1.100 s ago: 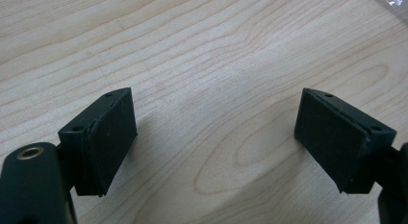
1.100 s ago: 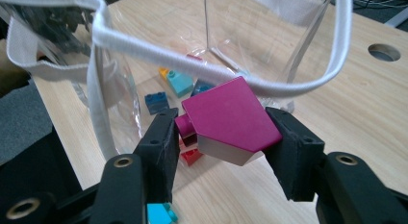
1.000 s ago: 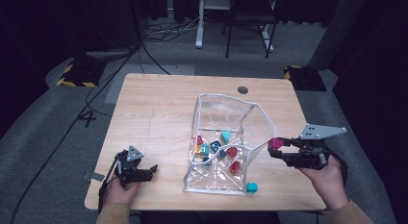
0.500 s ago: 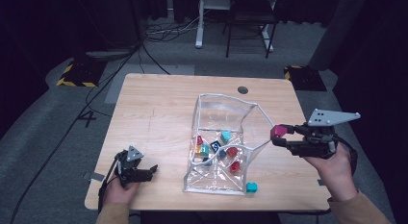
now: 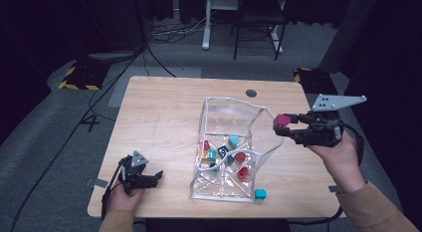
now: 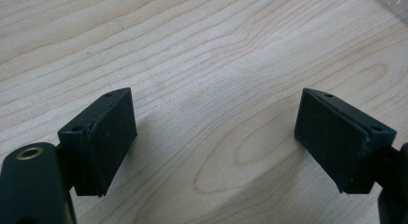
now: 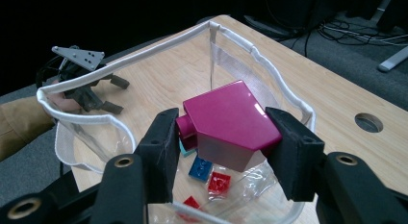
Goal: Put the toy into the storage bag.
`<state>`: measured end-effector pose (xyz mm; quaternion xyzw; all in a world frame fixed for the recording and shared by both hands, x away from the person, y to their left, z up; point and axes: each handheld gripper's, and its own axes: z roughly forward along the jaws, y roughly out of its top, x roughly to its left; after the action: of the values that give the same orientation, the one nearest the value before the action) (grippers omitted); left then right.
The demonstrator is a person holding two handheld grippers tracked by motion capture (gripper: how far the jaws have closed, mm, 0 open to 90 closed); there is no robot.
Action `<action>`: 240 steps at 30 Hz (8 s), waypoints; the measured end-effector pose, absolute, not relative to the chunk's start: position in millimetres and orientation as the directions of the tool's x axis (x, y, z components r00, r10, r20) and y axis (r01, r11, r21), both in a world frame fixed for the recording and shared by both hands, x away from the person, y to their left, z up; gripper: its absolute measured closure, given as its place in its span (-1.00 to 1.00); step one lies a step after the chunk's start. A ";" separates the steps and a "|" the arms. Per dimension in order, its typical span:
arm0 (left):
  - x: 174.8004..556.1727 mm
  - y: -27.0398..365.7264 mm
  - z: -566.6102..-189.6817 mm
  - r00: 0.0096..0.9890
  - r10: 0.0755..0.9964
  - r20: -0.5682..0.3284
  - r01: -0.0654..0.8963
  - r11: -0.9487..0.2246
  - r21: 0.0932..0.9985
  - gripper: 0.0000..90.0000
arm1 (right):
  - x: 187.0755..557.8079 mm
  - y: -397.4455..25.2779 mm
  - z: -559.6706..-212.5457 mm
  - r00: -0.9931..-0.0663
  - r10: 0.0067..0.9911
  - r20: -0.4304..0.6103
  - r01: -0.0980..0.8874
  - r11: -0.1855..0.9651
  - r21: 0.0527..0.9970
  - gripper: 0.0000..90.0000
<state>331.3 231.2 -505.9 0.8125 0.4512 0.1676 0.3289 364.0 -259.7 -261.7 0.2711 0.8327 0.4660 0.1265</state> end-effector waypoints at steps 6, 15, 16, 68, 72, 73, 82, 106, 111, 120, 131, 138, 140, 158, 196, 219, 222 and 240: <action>331.4 231.2 -505.9 0.537 0.843 -0.025 0.623 -0.377 0.686 -0.67 | 376.3 -246.3 -258.3 -0.822 0.569 0.019 0.327 0.443 0.835 0.07; 331.5 231.2 -506.0 0.537 0.843 -0.025 0.623 -0.377 0.686 -0.67 | 406.4 -208.3 -274.2 -0.832 0.554 0.012 0.346 0.502 0.793 0.07; 331.5 231.2 -506.0 0.537 0.843 -0.025 0.623 -0.377 0.686 -0.67 | 406.4 -208.3 -274.2 -0.832 0.554 0.012 0.346 0.502 0.793 0.07; 331.5 231.2 -506.0 0.538 0.843 -0.025 0.623 -0.377 0.686 -0.67 | 335.2 -259.3 -289.6 -0.854 0.519 0.019 0.304 0.471 0.828 -0.32; 331.5 231.1 -506.0 0.537 0.843 -0.025 0.623 -0.376 0.686 -0.67 | 330.8 -266.4 -293.5 -0.849 0.527 0.020 0.310 0.468 0.827 -0.32; 331.5 231.1 -506.0 0.538 0.843 -0.025 0.623 -0.377 0.686 -0.67 | 328.2 -270.9 -296.3 -0.844 0.537 0.018 0.313 0.464 0.828 -0.32; 331.5 231.1 -506.0 0.537 0.843 -0.025 0.623 -0.376 0.686 -0.67 | 318.3 -280.2 -308.3 -0.834 0.552 0.011 0.320 0.467 0.824 -0.32; 331.4 231.0 -506.0 0.537 0.843 -0.025 0.623 -0.376 0.686 -0.67 | 305.5 -270.9 -410.3 -0.839 0.543 0.028 0.377 0.543 0.751 -0.32; 331.4 231.1 -506.0 0.537 0.843 -0.025 0.623 -0.376 0.686 -0.67 | 306.5 -265.5 -430.3 -0.846 0.530 0.061 0.404 0.562 0.722 -0.33; 331.4 231.0 -506.0 0.537 0.843 -0.025 0.623 -0.376 0.686 -0.67 | 306.8 -253.4 -463.2 -0.854 0.515 0.066 0.421 0.612 0.669 -0.23; 331.4 231.0 -506.0 0.537 0.843 -0.025 0.623 -0.376 0.686 -0.67 | 304.3 -245.1 -481.4 -0.855 0.518 0.022 0.421 0.670 0.611 0.48; 331.4 231.0 -506.0 0.537 0.843 -0.025 0.622 -0.377 0.686 -0.67 | 302.4 -250.6 -463.0 -0.843 0.537 0.023 0.432 0.650 0.625 0.49; 331.3 230.9 -506.0 0.536 0.844 -0.025 0.623 -0.375 0.686 -0.67 | 301.6 -252.1 -457.2 -0.842 0.539 0.023 0.429 0.642 0.635 0.49; 331.1 230.9 -506.1 0.534 0.845 -0.025 0.623 -0.374 0.687 -0.67 | 293.5 -262.1 -392.8 -0.861 0.508 0.011 0.370 0.613 0.698 0.48; 329.7 231.8 -506.4 0.522 0.852 -0.028 0.628 -0.363 0.689 -0.67 | 333.8 -265.5 -275.0 -0.856 0.517 -0.009 0.280 0.479 0.832 0.48; 331.6 231.2 -506.3 0.526 0.850 -0.027 0.627 -0.367 0.687 -0.68 | 401.0 -237.7 -249.8 -0.841 0.540 -0.009 0.295 0.472 0.831 0.47; 331.6 231.3 -506.3 0.527 0.850 -0.027 0.626 -0.367 0.688 -0.68 | 408.0 -231.6 -251.1 -0.839 0.543 -0.020 0.295 0.486 0.823 0.49; 331.6 231.2 -506.3 0.526 0.850 -0.027 0.627 -0.366 0.688 -0.68 | 430.5 -221.6 -280.8 -0.823 0.568 0.018 0.354 0.488 0.798 0.20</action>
<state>331.6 231.2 -506.3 0.8091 0.4563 0.1692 0.3295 430.5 -221.6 -280.8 0.2700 0.8536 0.4277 0.1249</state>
